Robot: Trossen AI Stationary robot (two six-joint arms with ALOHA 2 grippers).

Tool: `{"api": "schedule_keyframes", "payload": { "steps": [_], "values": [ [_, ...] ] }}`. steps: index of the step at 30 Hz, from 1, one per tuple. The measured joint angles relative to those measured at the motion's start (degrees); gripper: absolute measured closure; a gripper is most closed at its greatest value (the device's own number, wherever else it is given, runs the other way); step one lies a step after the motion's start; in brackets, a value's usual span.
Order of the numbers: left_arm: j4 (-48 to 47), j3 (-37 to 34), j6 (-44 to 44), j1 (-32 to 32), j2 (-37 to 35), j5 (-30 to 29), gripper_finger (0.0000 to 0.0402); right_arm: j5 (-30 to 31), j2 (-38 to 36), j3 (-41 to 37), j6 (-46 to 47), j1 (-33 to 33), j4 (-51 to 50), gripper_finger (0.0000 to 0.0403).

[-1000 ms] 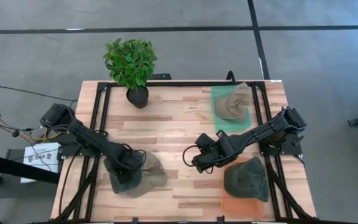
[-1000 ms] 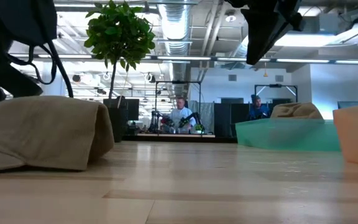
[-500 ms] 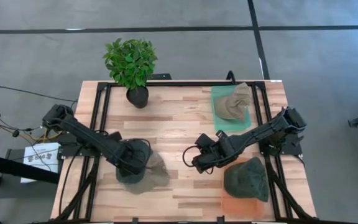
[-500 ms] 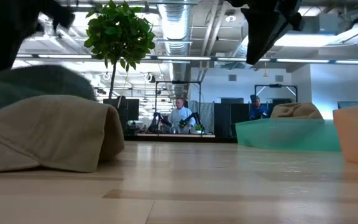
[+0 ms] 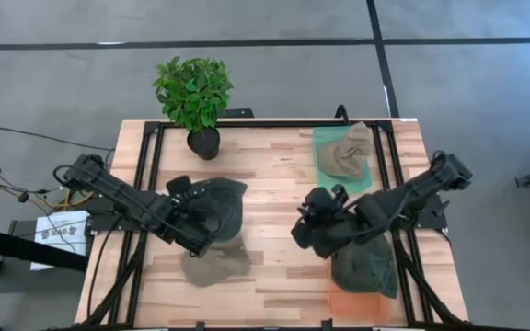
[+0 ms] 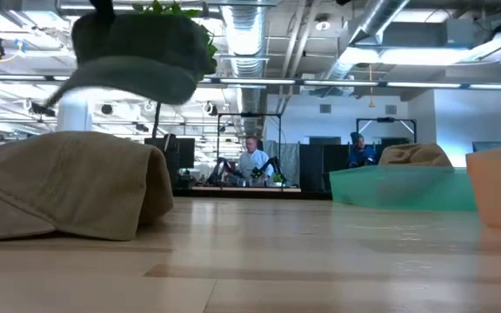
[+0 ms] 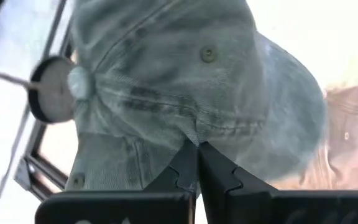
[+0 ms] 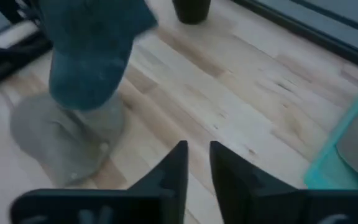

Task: Pick & Place hat
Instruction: Put the black cap into the orange bin

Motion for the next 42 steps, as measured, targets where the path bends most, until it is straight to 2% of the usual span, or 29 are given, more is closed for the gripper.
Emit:
{"api": "schedule_keyframes", "payload": {
  "steps": [3,8,15,19,24,31,34,37,42],
  "values": [
    [0.11,0.87,3.65,0.00,0.00,-1.77,0.0401,-2.18,-1.94,0.00,-5.11,-2.40,3.55,0.0305],
    [3.35,1.03,9.34,0.07,0.00,-4.41,0.0401,-12.74,-3.15,0.00,-19.11,-9.10,14.99,0.0226],
    [6.71,1.03,11.00,0.07,-0.02,-6.80,0.0402,-24.98,-1.86,0.01,-33.63,-17.71,32.22,0.0117],
    [7.01,1.03,11.02,0.07,-0.02,-6.99,0.0402,-29.26,0.11,0.03,-39.74,-21.59,39.37,0.0085],
    [7.70,1.03,11.05,0.07,-0.10,-8.30,0.0401,-37.33,4.07,0.00,-41.98,-24.76,44.37,0.0072],
    [7.81,1.03,11.05,0.74,-0.09,-8.57,0.0401,-48.59,10.71,-0.02,-39.59,-25.98,47.64,0.0081],
    [7.90,1.03,11.02,1.24,-0.09,-8.98,0.0401,-48.73,12.79,0.05,-40.21,-25.10,49.84,0.0105],
    [7.94,1.03,11.02,1.93,-0.09,-8.74,0.0401,-48.08,14.04,-0.02,-40.49,-24.39,50.29,0.0163],
    [8.22,1.03,11.00,2.70,-0.09,-8.64,0.0401,-45.59,14.38,-0.02,-40.64,-23.70,49.91,0.0325]
  ]
}}
